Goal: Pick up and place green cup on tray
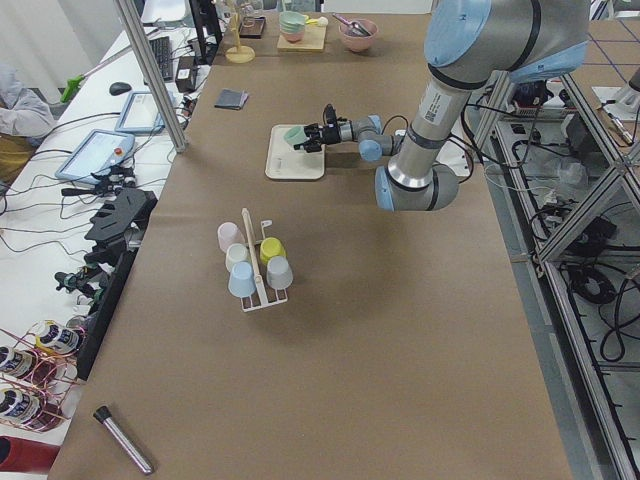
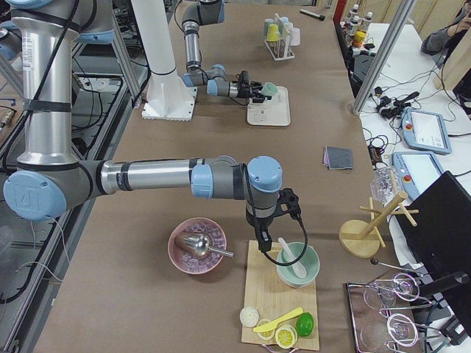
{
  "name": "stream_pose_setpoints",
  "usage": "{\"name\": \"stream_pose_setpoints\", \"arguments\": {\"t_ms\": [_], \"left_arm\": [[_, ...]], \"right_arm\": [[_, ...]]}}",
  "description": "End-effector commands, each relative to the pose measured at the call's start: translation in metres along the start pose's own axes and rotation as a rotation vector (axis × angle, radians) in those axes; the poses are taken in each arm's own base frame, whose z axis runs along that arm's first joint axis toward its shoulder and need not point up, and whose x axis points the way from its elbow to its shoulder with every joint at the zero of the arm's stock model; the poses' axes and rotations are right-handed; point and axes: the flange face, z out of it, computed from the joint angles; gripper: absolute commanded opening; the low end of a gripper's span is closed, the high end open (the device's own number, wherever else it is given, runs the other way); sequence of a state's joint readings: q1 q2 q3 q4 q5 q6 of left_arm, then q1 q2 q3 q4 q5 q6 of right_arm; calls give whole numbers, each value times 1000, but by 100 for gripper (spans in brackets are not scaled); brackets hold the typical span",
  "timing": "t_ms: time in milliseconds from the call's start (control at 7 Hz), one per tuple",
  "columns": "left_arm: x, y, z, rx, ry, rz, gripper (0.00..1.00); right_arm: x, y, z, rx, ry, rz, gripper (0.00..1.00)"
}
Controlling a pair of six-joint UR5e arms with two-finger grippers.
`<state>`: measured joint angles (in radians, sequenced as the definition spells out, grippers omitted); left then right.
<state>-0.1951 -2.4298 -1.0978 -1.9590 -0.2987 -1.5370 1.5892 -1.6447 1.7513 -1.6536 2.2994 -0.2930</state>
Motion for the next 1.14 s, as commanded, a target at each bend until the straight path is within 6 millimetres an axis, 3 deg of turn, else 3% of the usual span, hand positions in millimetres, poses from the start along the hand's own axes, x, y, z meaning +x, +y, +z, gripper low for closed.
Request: {"name": "stream_pose_setpoints", "arguments": {"t_ms": [0, 429, 1000], "left_arm": [[-1, 3, 3, -17, -3, 5, 39], [-4, 7, 9, -32, -12, 15, 39], [-3, 15, -1, -41, -2, 19, 55]], "right_arm": [[1, 1, 1, -2, -1, 2, 100], [2, 4, 1, -1, -2, 6, 100], [4, 6, -1, 2, -1, 10, 100]]}}
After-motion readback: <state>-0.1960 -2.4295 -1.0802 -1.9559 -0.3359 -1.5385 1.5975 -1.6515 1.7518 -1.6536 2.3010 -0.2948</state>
